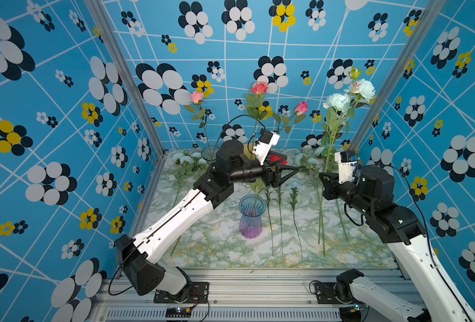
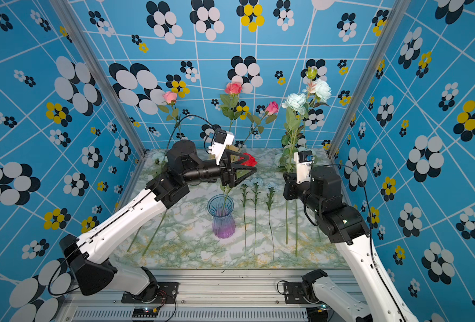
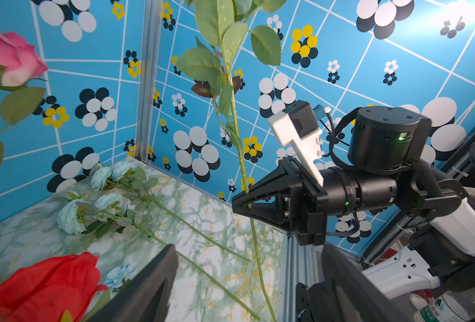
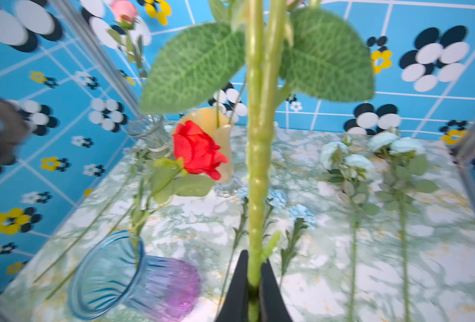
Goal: Pick out blue flowers from the vase
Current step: Place the flower at the center of the board.
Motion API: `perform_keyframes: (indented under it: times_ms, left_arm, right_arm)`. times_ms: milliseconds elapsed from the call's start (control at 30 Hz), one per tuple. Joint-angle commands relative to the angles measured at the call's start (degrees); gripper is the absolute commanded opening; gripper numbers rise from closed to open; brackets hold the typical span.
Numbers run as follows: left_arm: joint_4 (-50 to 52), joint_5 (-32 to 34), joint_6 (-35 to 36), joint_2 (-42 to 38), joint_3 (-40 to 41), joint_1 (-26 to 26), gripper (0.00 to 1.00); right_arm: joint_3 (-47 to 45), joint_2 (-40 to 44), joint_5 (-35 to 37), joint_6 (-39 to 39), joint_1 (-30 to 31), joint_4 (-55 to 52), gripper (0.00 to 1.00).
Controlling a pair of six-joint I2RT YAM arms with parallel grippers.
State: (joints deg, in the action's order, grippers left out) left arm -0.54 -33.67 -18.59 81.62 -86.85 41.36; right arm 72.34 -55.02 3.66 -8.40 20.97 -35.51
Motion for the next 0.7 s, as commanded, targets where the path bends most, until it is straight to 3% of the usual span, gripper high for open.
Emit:
perform_keyframes:
  times_ms: [0,100,233,533,667]
  left_arm:
    - [2.67,7.14,4.25,-5.71,2.86,-1.54,0.85]
    - [1.84,9.56,3.18,-10.27,7.90,-5.28,0.85]
    - [-3.37,5.99,-2.71,-15.66,15.72,-13.19,0.85]
    - [-4.79,7.22,-5.36,-20.01,24.22,-23.95,0.85]
    - [-6.15,6.79,-6.13,-19.20,25.82,-26.30,0.85]
  right_arm:
    - [2.73,-3.66,15.26,3.04,-0.15,-7.93,0.00]
    - [3.68,-7.49,22.09,3.55,-0.22,-9.41,0.00]
    - [2.78,-12.24,28.74,3.61,-1.35,-7.84,0.00]
    - [-0.43,-20.98,29.31,4.92,-12.14,-1.33,0.00]
    - [-3.58,-25.46,33.75,7.12,-16.96,6.55,0.00]
